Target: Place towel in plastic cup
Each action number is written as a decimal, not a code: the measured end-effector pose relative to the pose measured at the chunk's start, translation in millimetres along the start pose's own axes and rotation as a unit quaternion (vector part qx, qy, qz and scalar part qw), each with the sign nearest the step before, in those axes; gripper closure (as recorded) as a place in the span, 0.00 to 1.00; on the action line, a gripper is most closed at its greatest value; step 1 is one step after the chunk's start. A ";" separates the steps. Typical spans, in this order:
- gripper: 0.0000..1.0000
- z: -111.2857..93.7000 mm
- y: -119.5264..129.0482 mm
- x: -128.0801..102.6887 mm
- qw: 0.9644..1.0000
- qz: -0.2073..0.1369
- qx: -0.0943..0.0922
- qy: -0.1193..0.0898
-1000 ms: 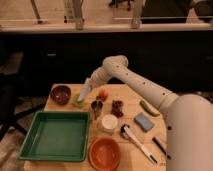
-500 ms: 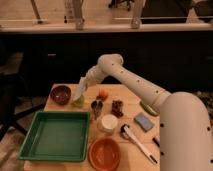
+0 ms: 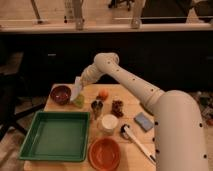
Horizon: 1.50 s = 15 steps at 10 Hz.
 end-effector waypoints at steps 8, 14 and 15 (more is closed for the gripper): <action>1.00 17.6 3.6 -26.5 0.999 0.005 0.013 -0.044; 1.00 36.1 23.0 -31.7 0.997 0.026 0.004 -0.071; 1.00 38.9 28.1 -31.8 0.997 0.030 0.003 -0.075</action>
